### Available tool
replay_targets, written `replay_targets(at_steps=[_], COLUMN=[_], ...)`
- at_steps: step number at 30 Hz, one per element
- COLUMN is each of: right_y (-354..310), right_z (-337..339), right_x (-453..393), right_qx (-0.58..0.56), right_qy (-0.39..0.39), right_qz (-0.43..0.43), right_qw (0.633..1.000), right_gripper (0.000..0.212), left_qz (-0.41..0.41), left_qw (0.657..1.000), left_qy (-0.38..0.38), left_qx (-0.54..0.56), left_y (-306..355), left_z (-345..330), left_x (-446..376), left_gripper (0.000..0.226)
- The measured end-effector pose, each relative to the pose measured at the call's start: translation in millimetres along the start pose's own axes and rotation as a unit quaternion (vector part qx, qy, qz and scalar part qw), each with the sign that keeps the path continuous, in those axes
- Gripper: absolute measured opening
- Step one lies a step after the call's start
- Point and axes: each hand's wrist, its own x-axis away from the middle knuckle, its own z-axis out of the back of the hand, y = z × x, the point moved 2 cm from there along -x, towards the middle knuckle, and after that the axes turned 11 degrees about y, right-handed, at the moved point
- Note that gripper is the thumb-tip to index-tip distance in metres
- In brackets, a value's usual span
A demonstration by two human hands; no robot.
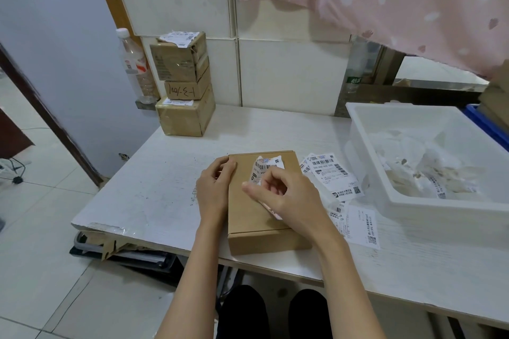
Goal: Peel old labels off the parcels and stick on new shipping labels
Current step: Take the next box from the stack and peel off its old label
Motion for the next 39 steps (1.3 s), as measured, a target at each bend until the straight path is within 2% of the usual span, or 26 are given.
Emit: replay_targets(at_steps=[4, 7, 12, 16, 22, 26, 30, 34, 36, 39], right_y=[-1.2, 2.8, 8.1, 10.4, 3.6, -0.1, -2.7, -0.6, 3.2, 8.5], right_z=[-8.6, -8.9, -8.7, -7.7, -10.9, -10.8, -13.0, -19.7, -18.6, -14.1], right_x=[1.2, -2.9, -3.8, -5.9, -6.9, -6.2, -3.8, -2.2, -4.1, -6.3], right_qx=[0.135, 0.122, 0.064, 0.055, 0.102, 0.157, 0.149, 0.222, 0.182, 0.11], right_qy=[0.015, 0.056, 0.111, 0.14, 0.022, 0.001, -0.013, 0.064, 0.107, 0.149], right_qz=[0.065, 0.051, 0.023, 0.006, -0.006, 0.026, 0.032, 0.058, 0.032, -0.006], right_qw=[0.989, 0.99, 0.992, 0.989, 0.995, 0.987, 0.988, 0.971, 0.977, 0.983], right_gripper=[0.034, 0.034, 0.017, 0.03, 0.023, 0.023, 0.028, 0.037, 0.029, 0.028], left_qz=[-0.006, -0.002, -0.005, -0.004, -0.004, -0.009, -0.01, -0.007, -0.008, -0.008], left_qw=[1.0, 1.0, 1.0, 1.0, 1.0, 1.0, 1.0, 1.0, 1.0, 1.0], left_qy=[0.002, 0.002, 0.004, 0.002, 0.007, 0.007, 0.005, 0.006, 0.004, 0.002], left_qx=[-0.004, -0.002, -0.007, -0.003, -0.002, -0.003, -0.006, -0.003, -0.006, -0.003], left_y=[1.0, -0.7, 0.5, 0.4, -0.7, -0.8, 1.8, 3.1, 2.9, 2.5], left_z=[-0.1, 0.1, -0.8, -0.3, 0.1, 0.5, 0.6, 0.9, 1.1, 0.6], left_x=[1.0, 0.0, -0.8, -0.3, -0.7, 0.4, 1.0, 2.0, 2.4, 2.8], left_gripper=[0.039, 0.04, 0.034, 0.039, 0.02, 0.017, 0.02, 0.018, 0.018, 0.033])
